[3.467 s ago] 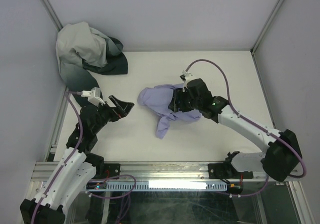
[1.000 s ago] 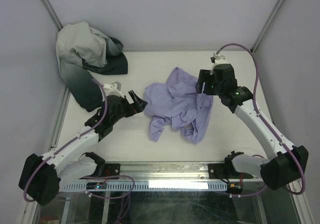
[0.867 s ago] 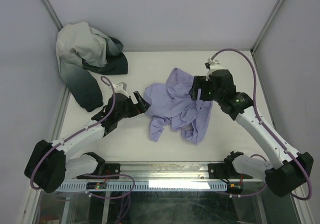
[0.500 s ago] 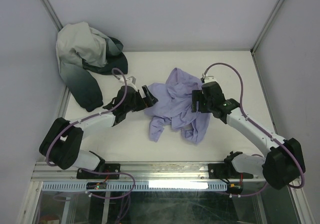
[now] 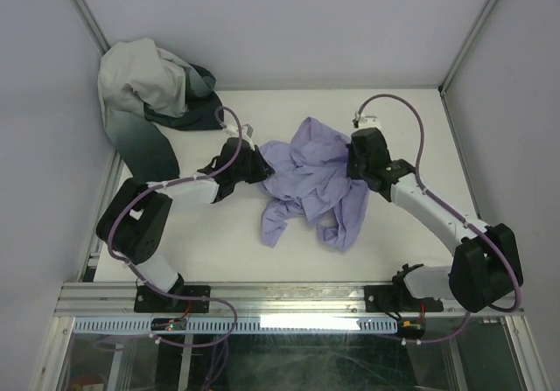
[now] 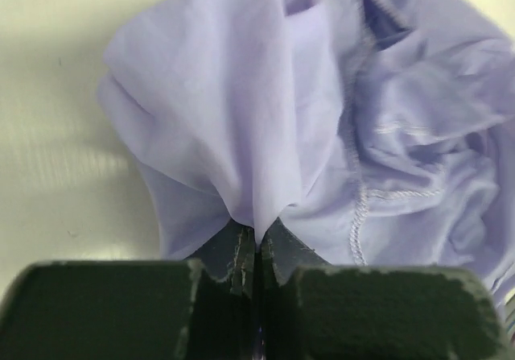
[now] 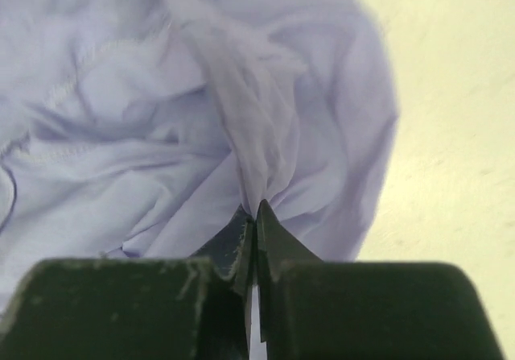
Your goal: Zip up the jacket
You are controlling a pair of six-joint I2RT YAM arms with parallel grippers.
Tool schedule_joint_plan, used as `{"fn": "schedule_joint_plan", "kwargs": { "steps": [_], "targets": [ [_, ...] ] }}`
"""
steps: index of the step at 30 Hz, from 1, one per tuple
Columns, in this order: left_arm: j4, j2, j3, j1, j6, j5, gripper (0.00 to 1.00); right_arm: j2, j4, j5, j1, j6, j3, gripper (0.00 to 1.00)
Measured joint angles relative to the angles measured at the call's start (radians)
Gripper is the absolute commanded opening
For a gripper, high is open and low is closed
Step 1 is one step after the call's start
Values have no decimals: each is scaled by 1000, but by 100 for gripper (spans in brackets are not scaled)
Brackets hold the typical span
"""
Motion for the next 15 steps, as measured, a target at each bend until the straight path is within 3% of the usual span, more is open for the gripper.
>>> {"fn": "schedule_joint_plan", "kwargs": {
  "steps": [7, 15],
  "targets": [
    [-202, -274, 163, 13, 162, -193, 0, -1, -48, 99, -103, -100, 295, 0],
    [-338, -483, 592, 19, 352, -342, 0, -2, -82, 89, -130, -211, 732, 0]
  ]
}}
